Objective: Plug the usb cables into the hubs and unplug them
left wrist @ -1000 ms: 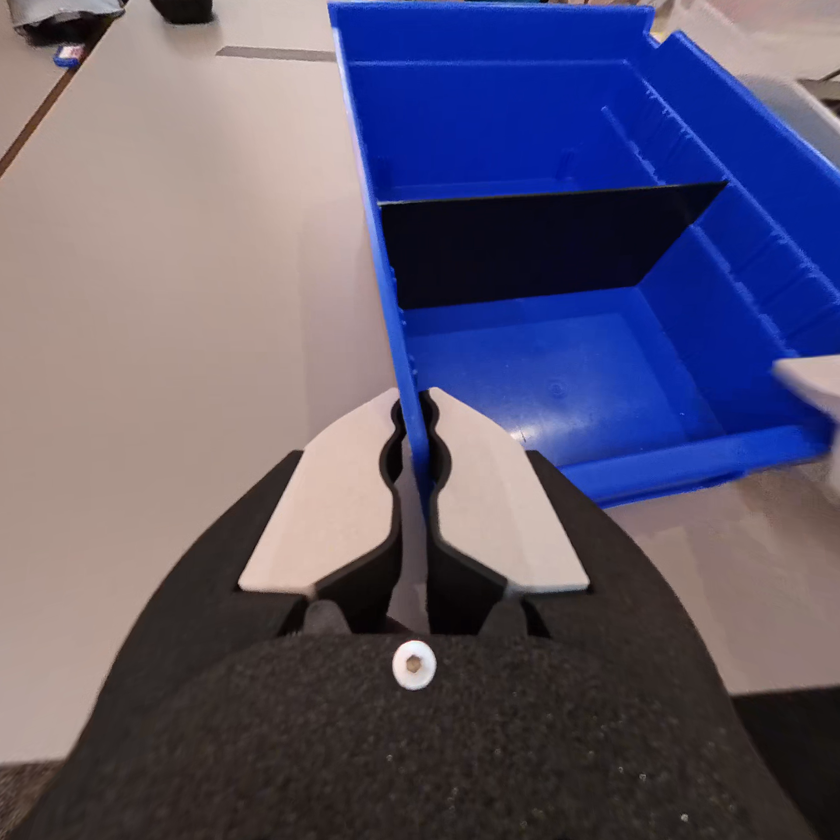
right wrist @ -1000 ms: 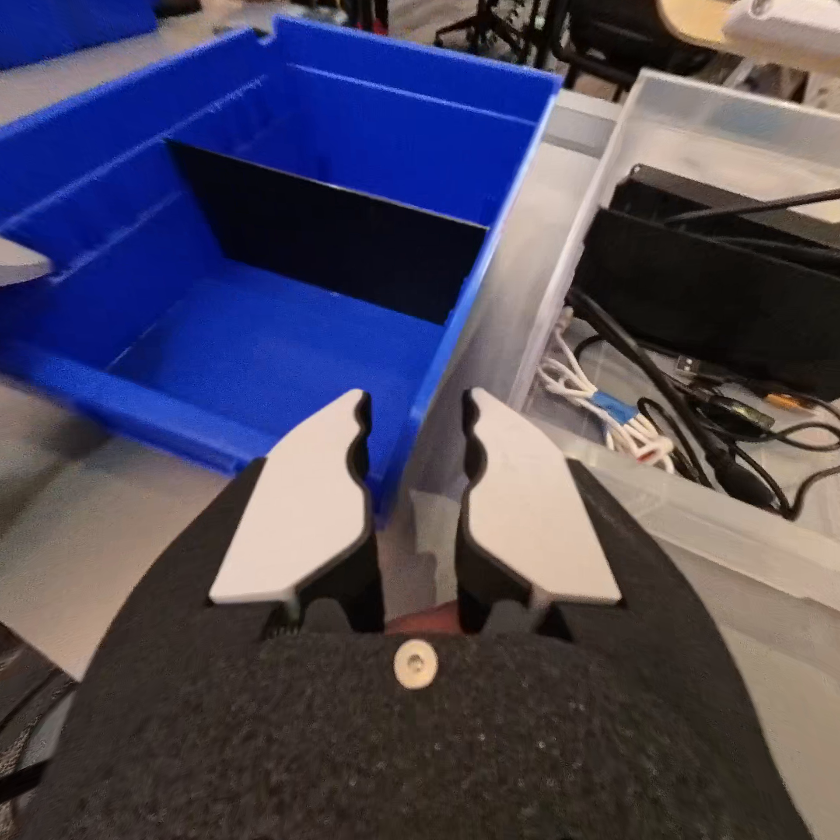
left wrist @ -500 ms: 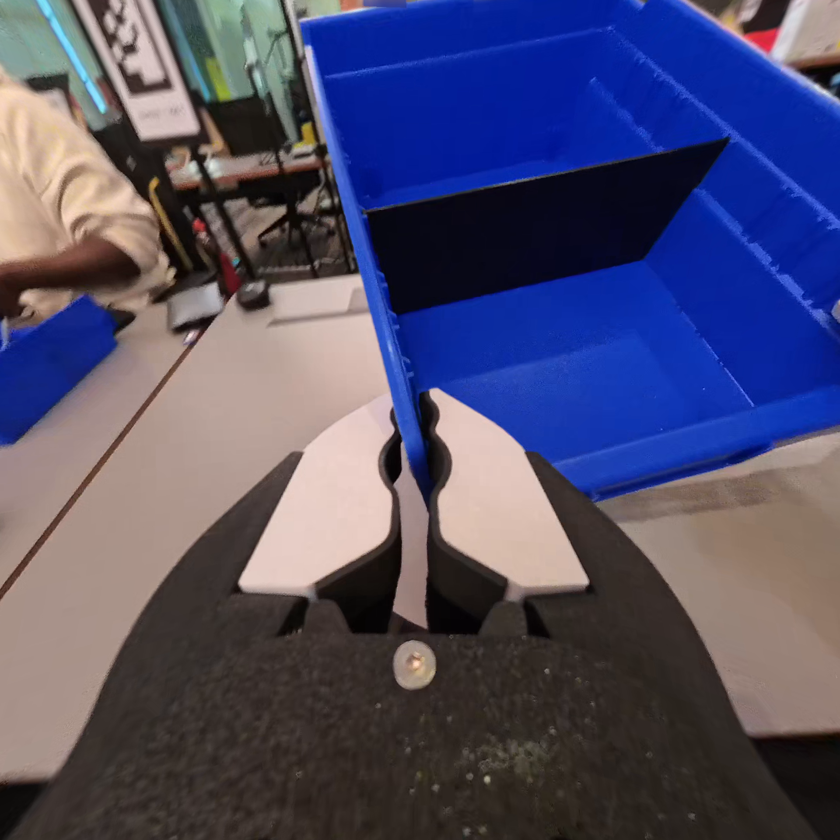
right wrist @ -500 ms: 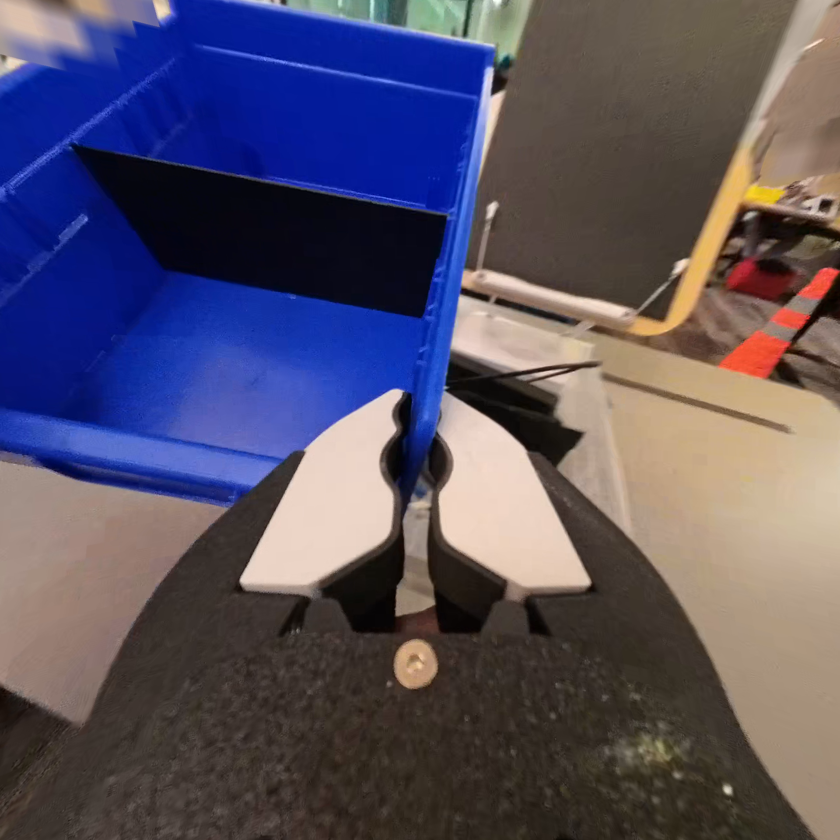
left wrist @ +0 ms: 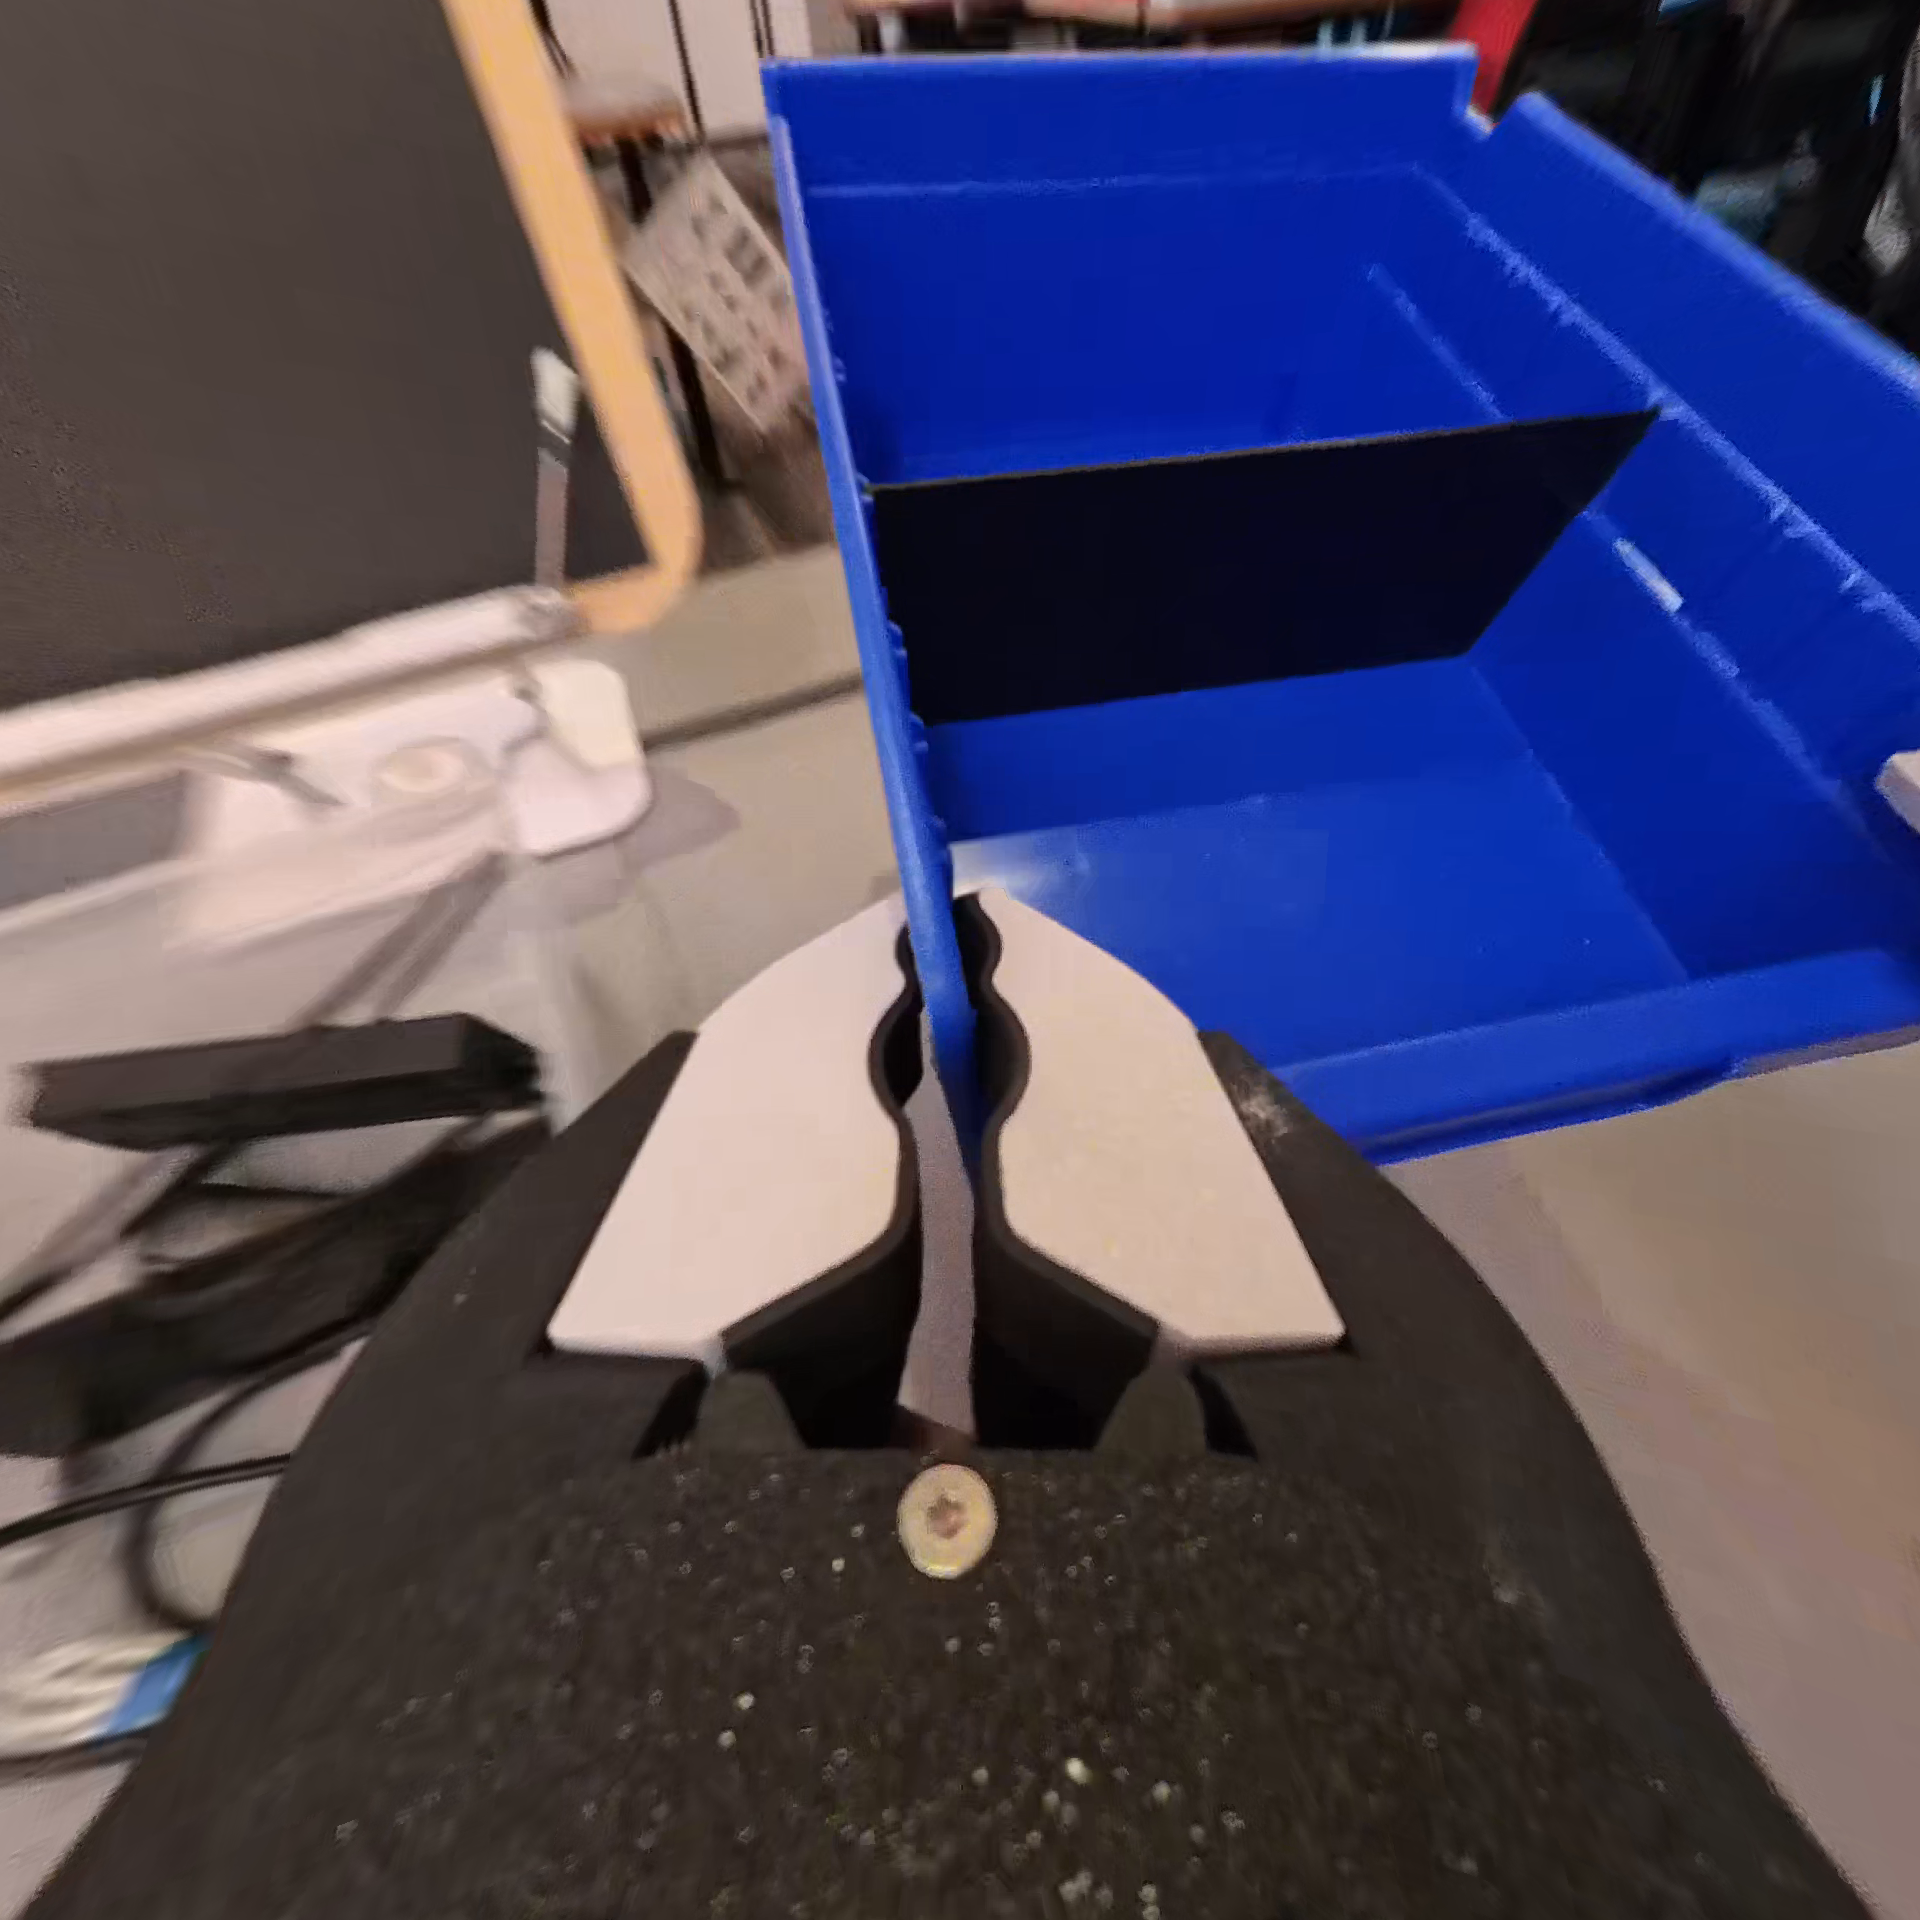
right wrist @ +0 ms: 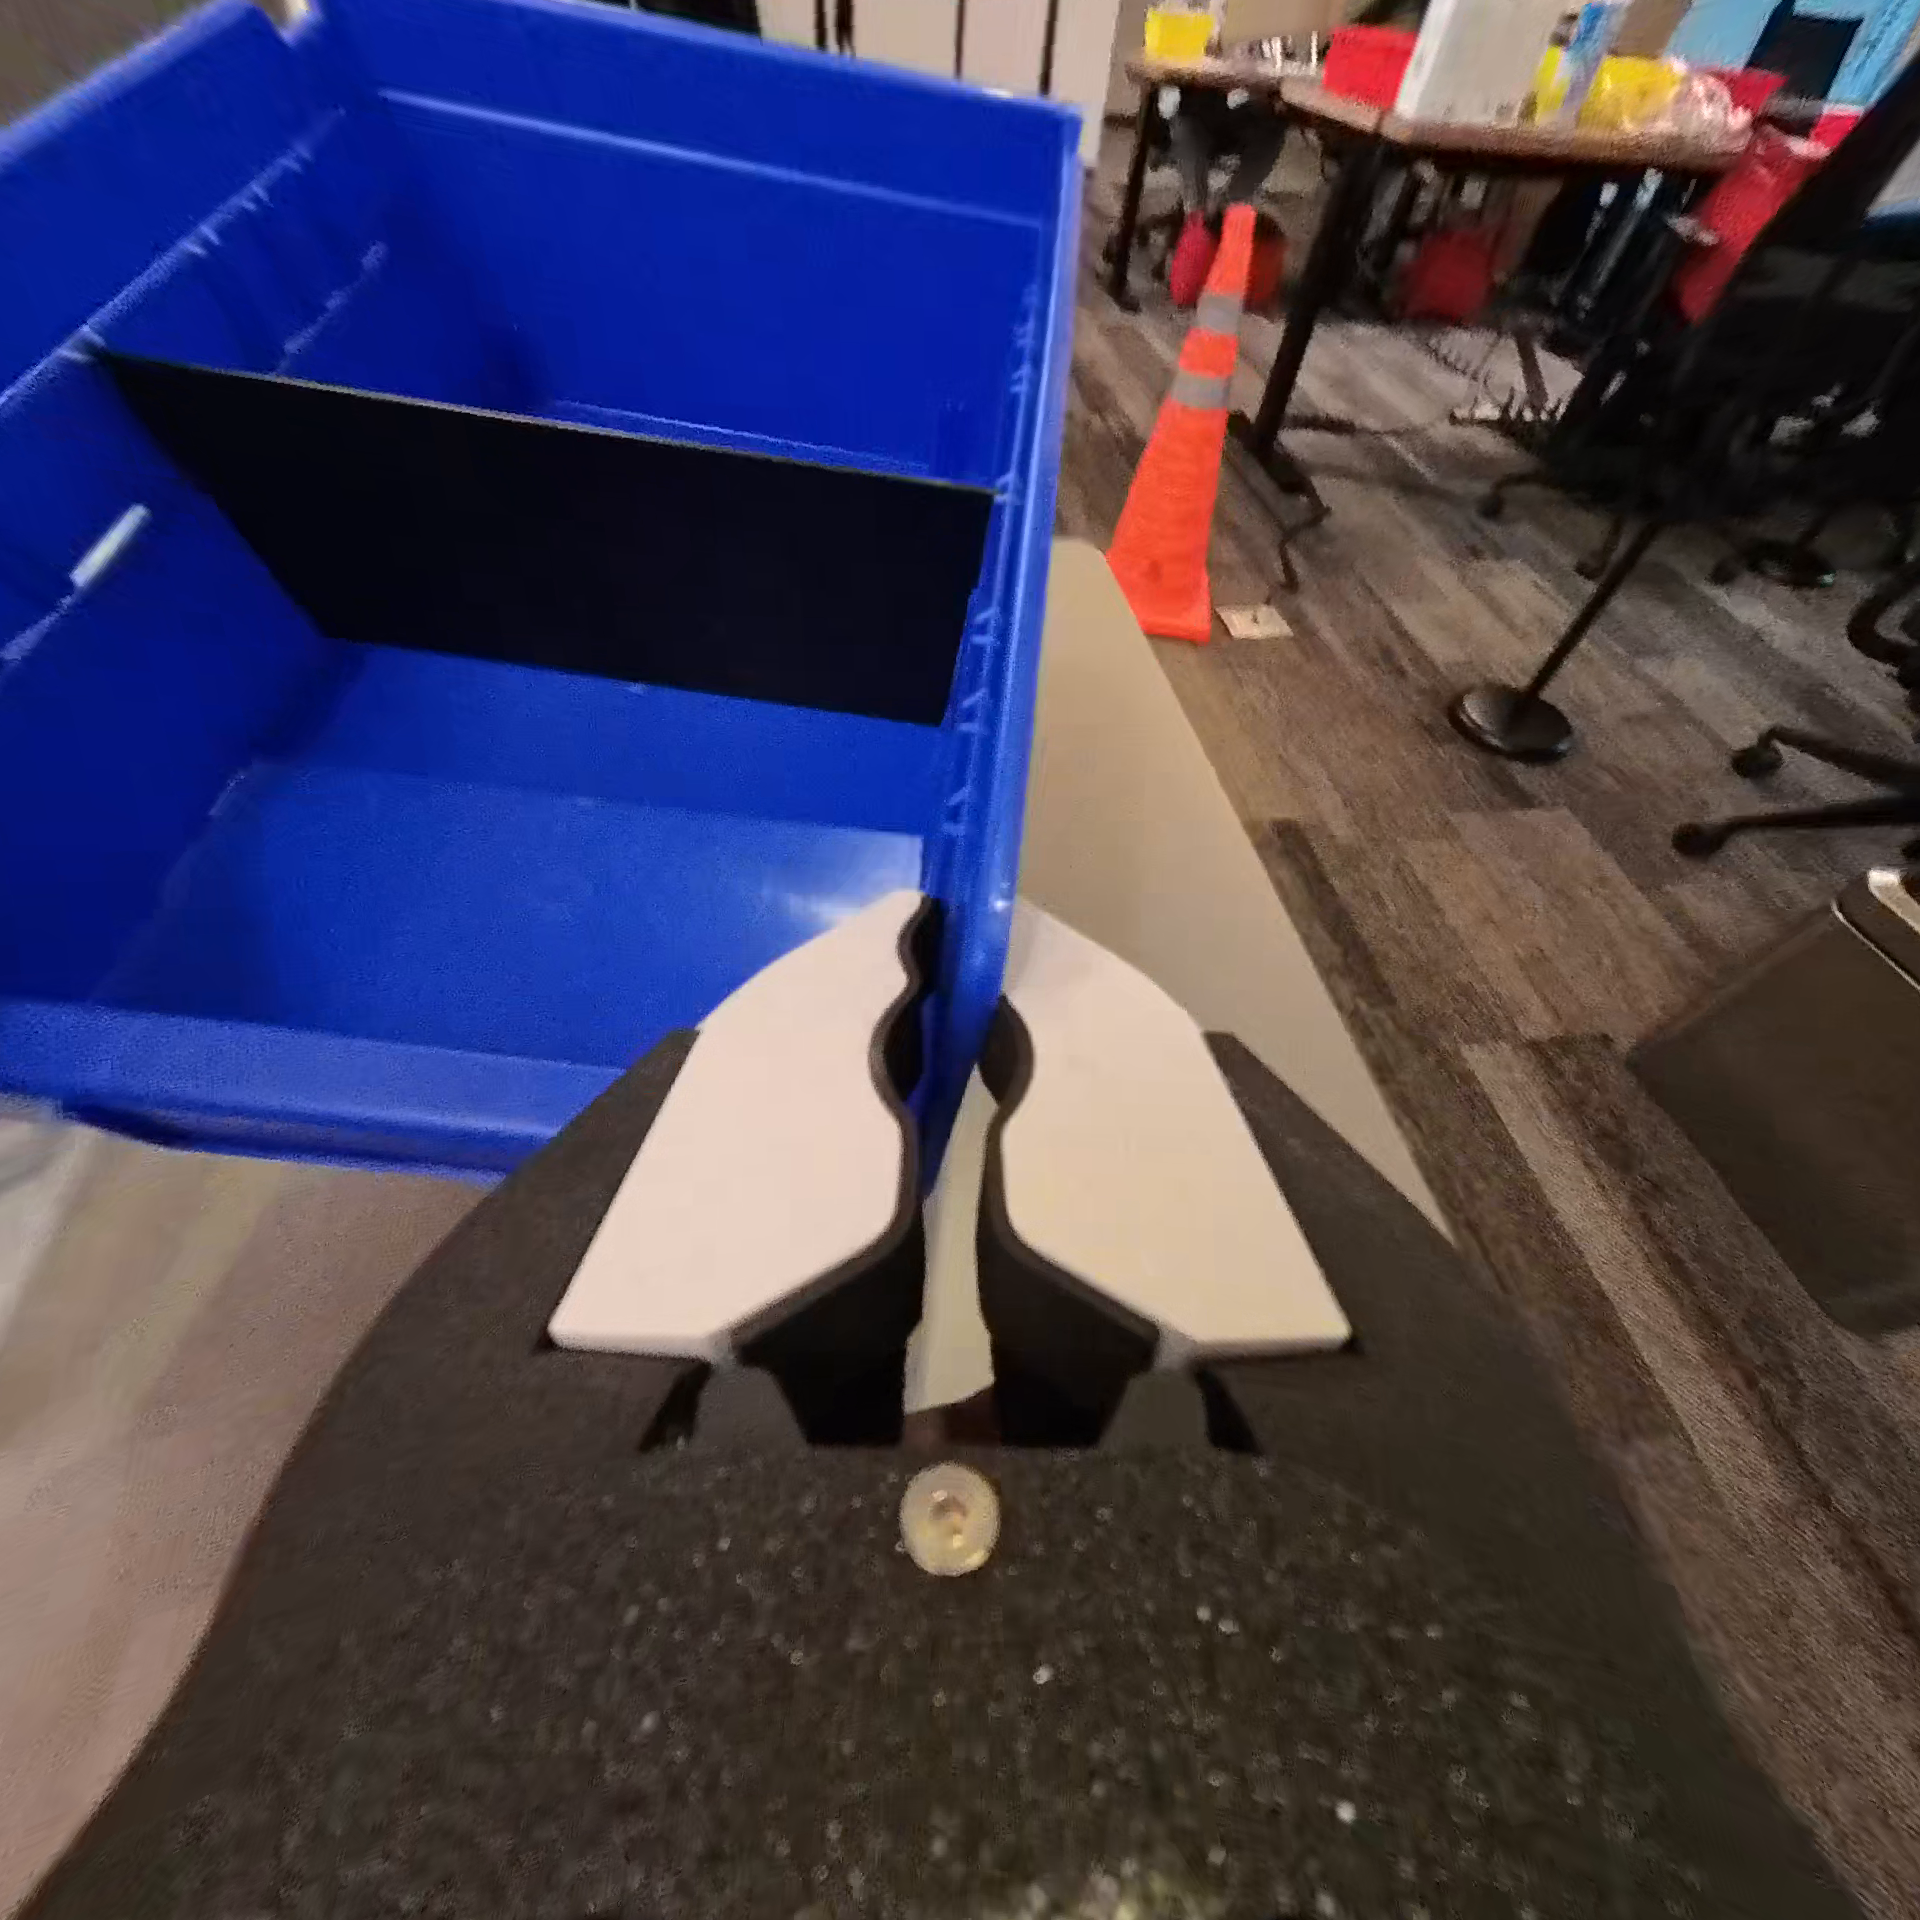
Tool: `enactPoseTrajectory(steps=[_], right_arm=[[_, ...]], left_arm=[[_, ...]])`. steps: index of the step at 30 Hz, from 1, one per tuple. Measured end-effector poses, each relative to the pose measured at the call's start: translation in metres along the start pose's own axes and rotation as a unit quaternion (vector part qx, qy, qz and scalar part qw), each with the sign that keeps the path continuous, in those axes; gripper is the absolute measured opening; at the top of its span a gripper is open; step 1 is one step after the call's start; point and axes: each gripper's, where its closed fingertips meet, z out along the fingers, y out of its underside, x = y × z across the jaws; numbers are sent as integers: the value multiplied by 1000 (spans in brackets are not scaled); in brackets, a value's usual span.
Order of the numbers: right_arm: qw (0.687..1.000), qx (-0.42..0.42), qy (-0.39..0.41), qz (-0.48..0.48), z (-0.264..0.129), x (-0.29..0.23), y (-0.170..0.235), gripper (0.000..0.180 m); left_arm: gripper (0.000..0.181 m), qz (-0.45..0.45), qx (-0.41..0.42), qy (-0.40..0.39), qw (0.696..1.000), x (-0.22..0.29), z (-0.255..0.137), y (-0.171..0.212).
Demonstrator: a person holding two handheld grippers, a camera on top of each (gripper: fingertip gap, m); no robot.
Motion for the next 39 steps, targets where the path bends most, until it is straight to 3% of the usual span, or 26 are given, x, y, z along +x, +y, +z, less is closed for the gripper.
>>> enactPoseTrajectory(steps=[3,8,13,18,20,22,24,26,28,31,33,37,39], right_arm=[[998,-52,5,-27,28,37,48,5],[995,-83,-46,-28,64,39,93,4],[993,-81,-84,-29,82,26,104,4],[993,-82,-75,-30,85,29,105,6],[995,-81,-61,-22,86,35,104,13],[995,-81,-54,-15,85,39,103,35],[996,-81,-45,-7,80,44,101,39],[998,-62,-27,-9,70,49,88,45],[999,-28,-19,-17,53,42,63,48],[996,28,-75,-39,26,-17,24,46],[990,28,-124,-62,14,-81,20,48],[952,-24,-302,-41,-16,-244,65,57],[951,-53,-303,-37,-16,-284,94,55]], left_arm=[[3,-17,-47,4,999,36,37,51],[4,-39,-72,-19,996,44,55,101],[7,-31,-76,-26,996,34,57,110],[20,-39,-83,47,995,45,53,108],[28,-55,-65,97,992,52,38,96],[29,-63,-33,144,987,52,10,77],[31,-80,-2,179,981,35,-25,57],[34,-67,32,171,982,-6,-59,46],[38,-24,47,108,993,-69,-83,52],[39,12,50,-39,998,-180,-112,81],[45,-4,22,-93,995,-228,-122,112],[45,-42,-45,-67,996,-245,-110,162],[36,-60,-94,-18,994,-235,-97,182]])
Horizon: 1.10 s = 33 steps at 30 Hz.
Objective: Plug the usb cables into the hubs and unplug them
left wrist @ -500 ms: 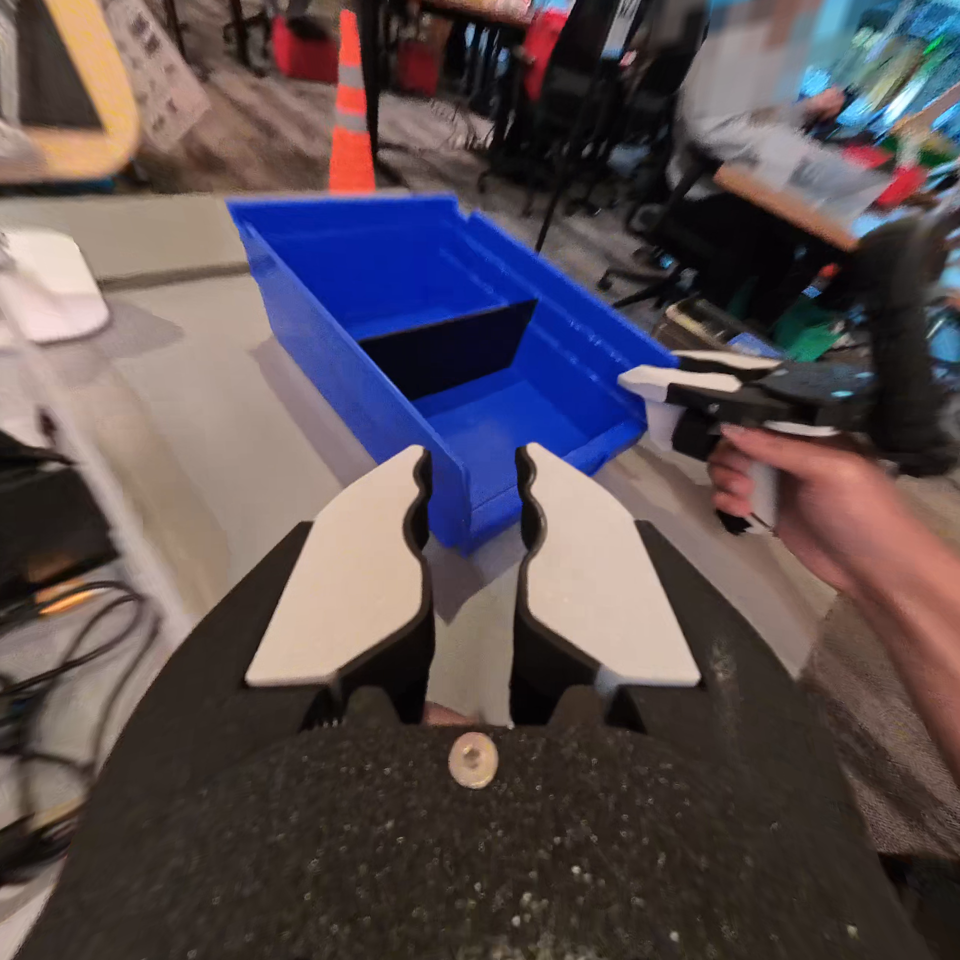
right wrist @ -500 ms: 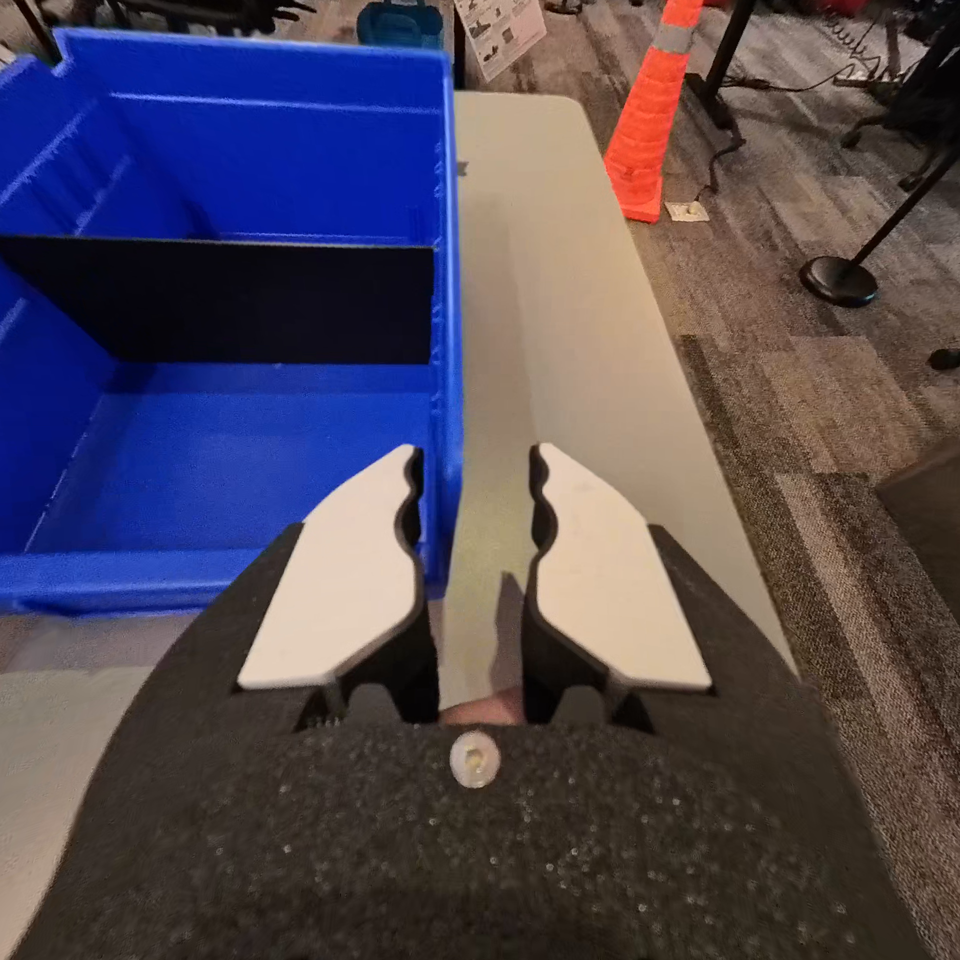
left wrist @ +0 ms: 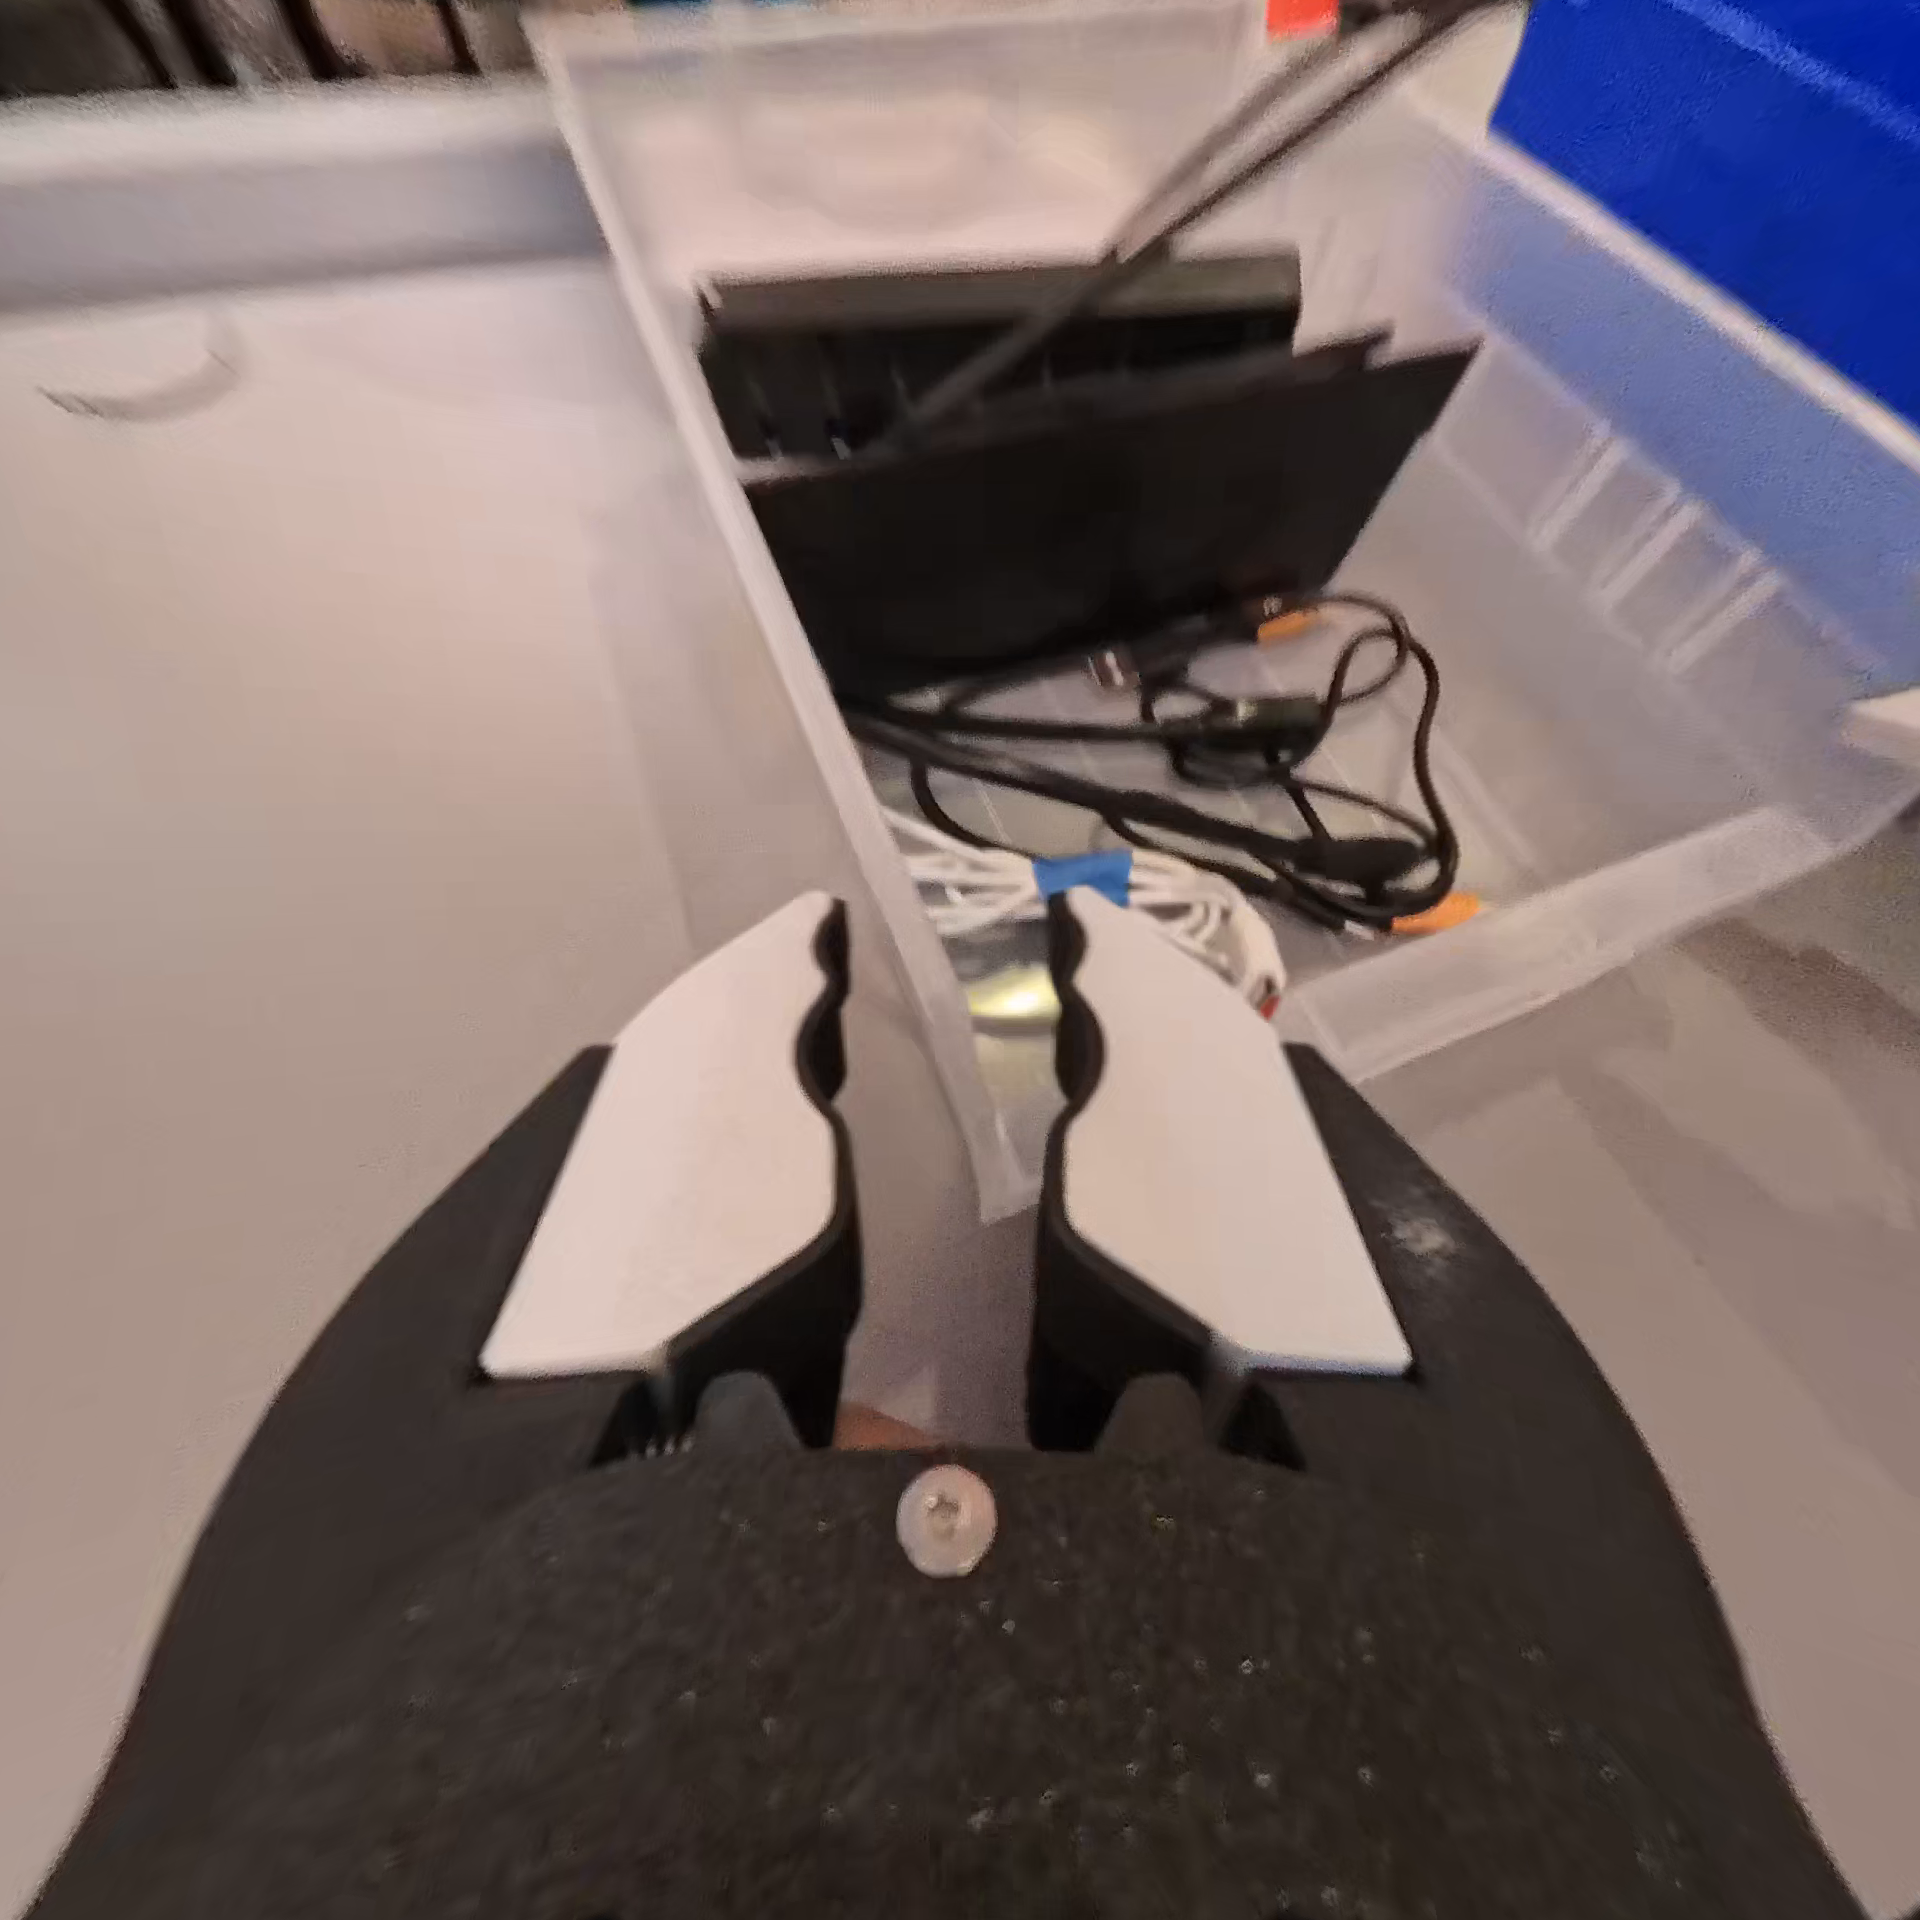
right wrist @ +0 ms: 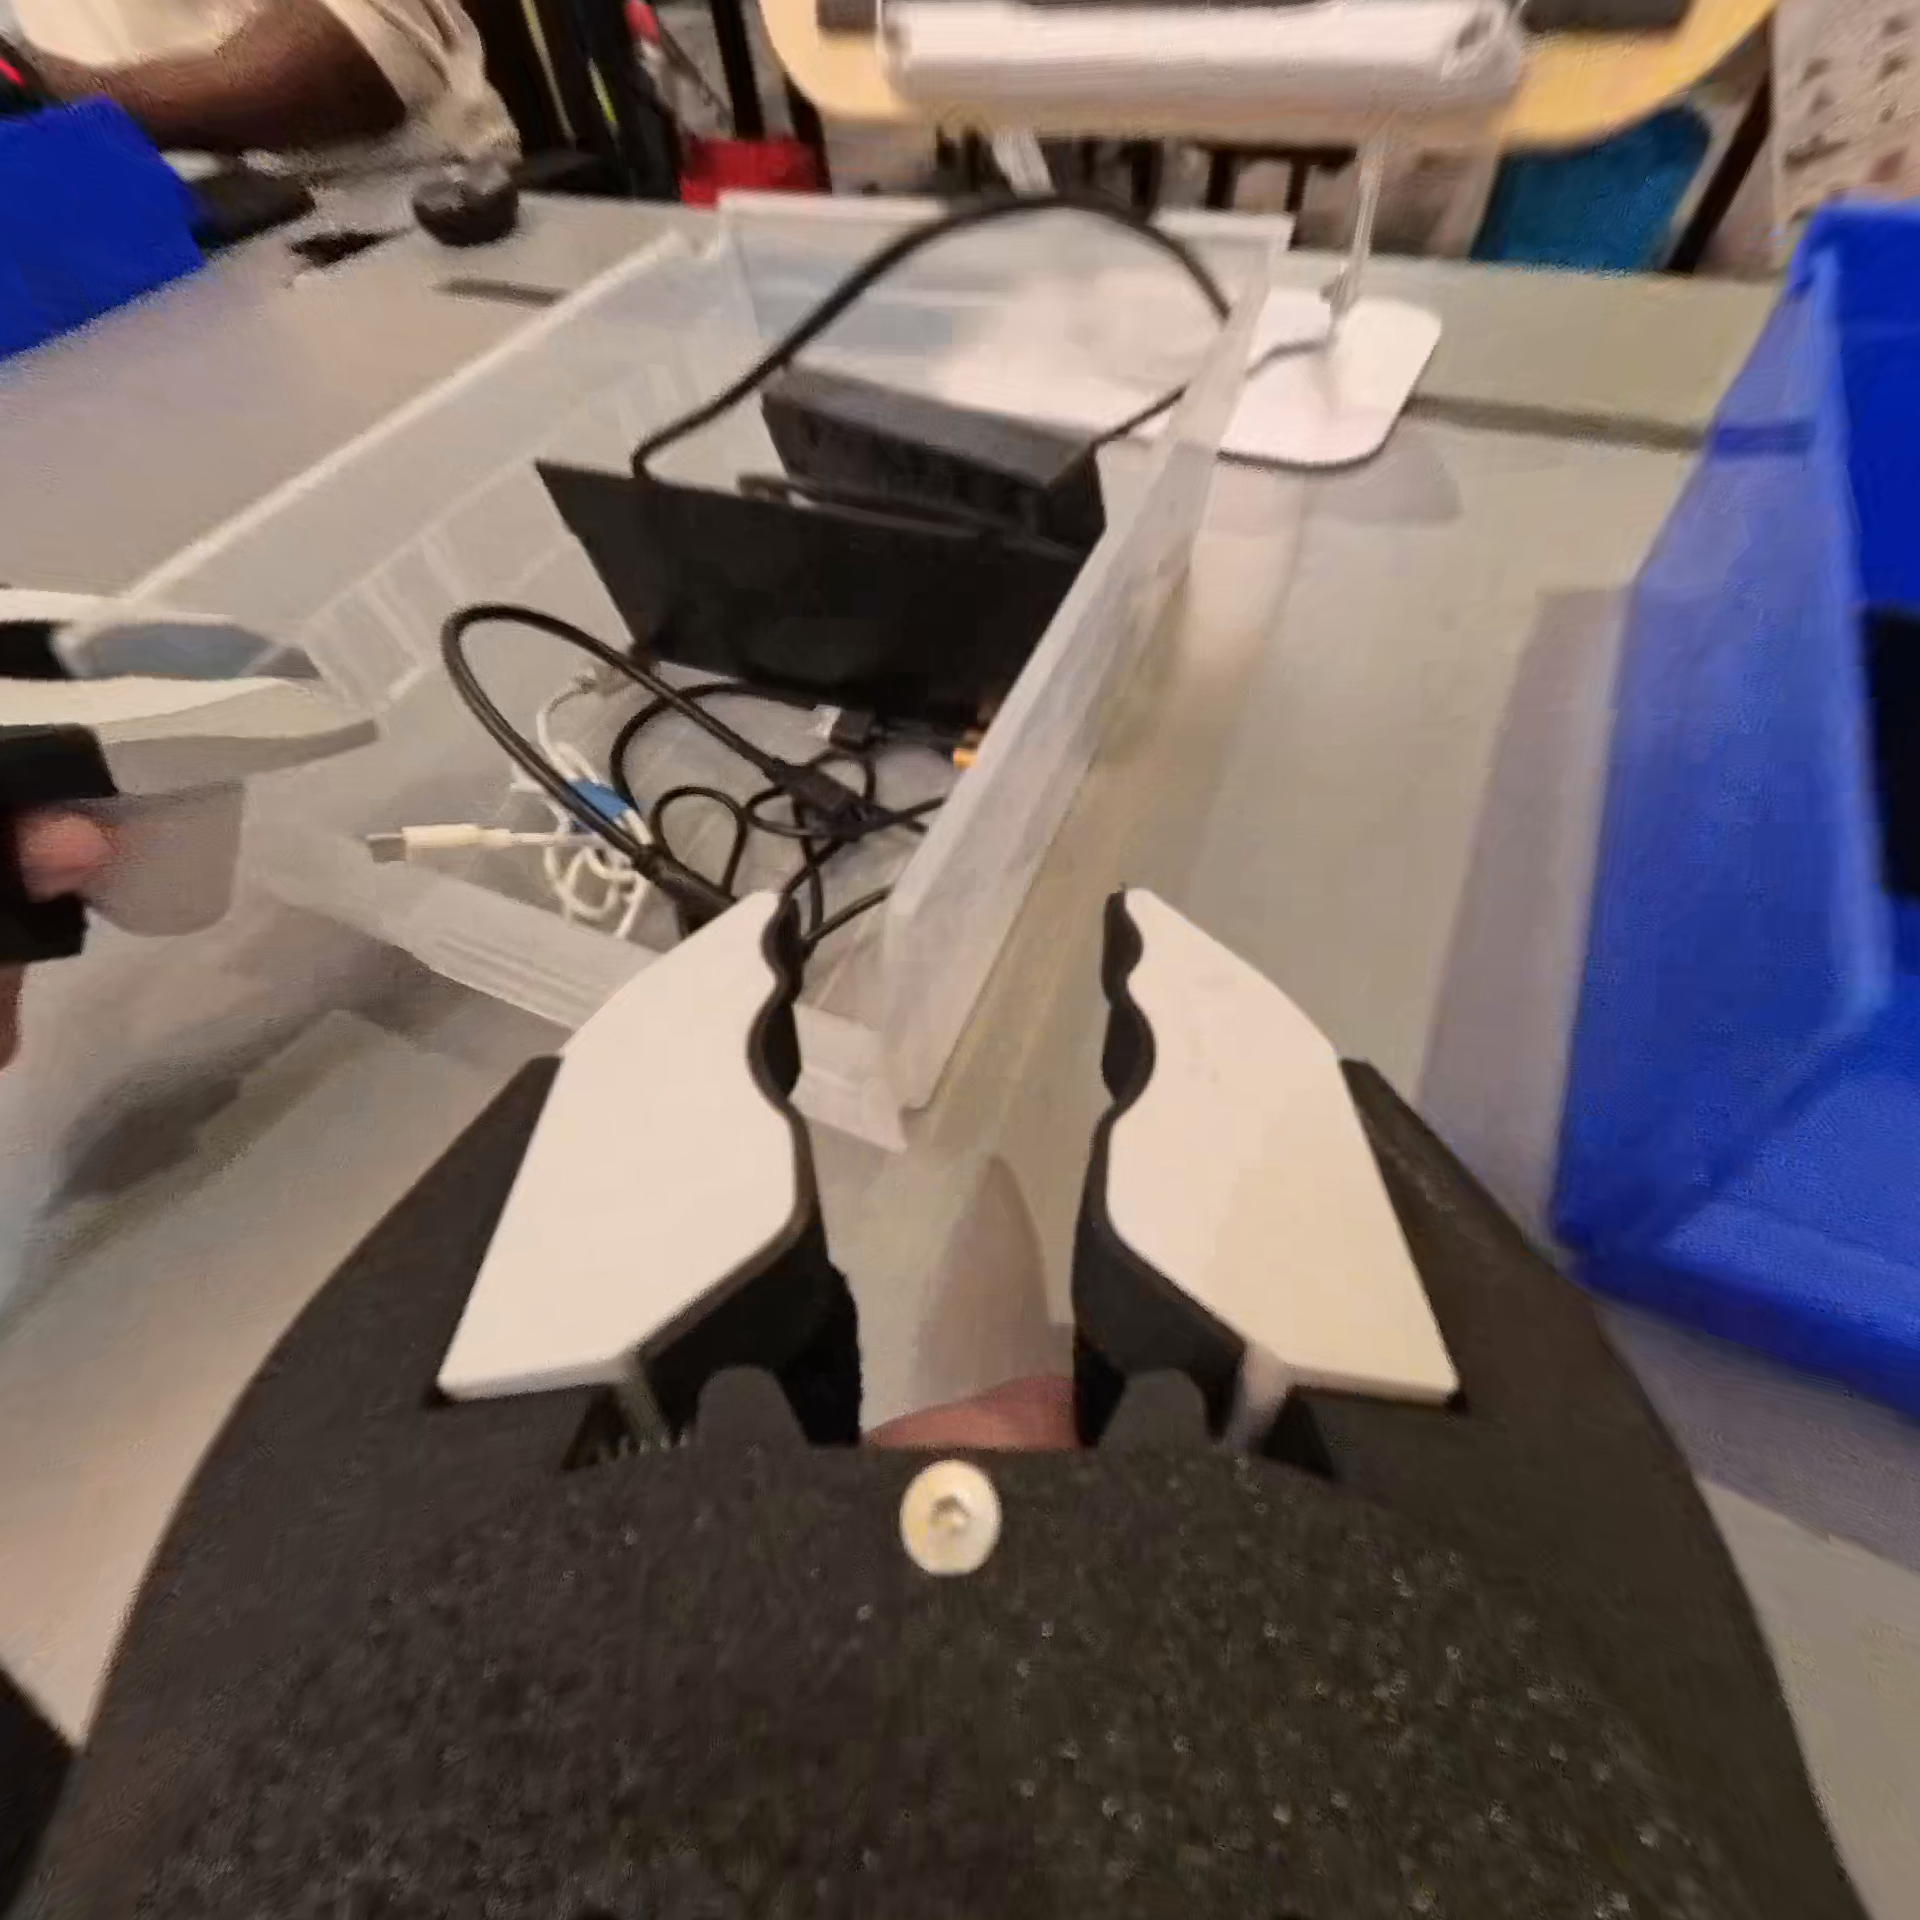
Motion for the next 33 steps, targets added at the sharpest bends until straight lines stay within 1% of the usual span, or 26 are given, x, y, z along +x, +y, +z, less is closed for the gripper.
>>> enactPoseTrajectory(steps=[1,2,3,4,7,9,11,16,20,24,25,27,29,30,31,33], right_arm=[[1000,-13,22,3,10,-4,9,50],[999,-23,39,3,18,-7,14,38],[998,-25,65,-5,24,-6,15,20],[993,-23,109,-26,25,2,13,8],[986,-24,162,-13,25,-7,6,4],[985,-8,169,16,26,-27,-5,3],[985,11,170,16,36,-55,-17,4],[986,44,162,-13,78,-128,-41,4],[989,20,143,-23,119,-173,-43,5],[990,-17,132,-36,148,-193,-28,6],[991,-12,126,-37,151,-196,-26,6],[992,4,113,-55,151,-200,-27,7],[995,-3,73,-65,148,-206,-25,10],[997,-6,43,-71,142,-210,-24,11],[997,-8,6,-81,134,-215,-23,15],[992,-9,-59,-111,110,-218,-21,31]], left_arm=[[28,-4,-18,12,1000,2,5,8],[26,-12,-15,17,1000,2,7,9],[16,-21,-13,9,1000,-2,5,7],[15,-17,-20,0,1000,-5,5,8],[7,8,-16,-42,999,-20,-3,2],[3,11,-4,-65,998,-42,-12,-6],[2,-21,12,-80,997,-73,-24,-12],[2,-19,47,-127,991,-158,-57,-18],[1,-34,39,-143,988,-214,-65,-4],[2,-28,13,-145,989,-244,-57,11],[2,-32,4,-142,989,-247,-54,18],[2,-62,25,-126,990,-250,-53,19],[2,-64,24,-133,989,-251,-56,19],[5,-59,27,-146,987,-252,-59,18],[11,-56,39,-157,985,-252,-63,14],[21,-64,72,-157,983,-246,-74,2]])
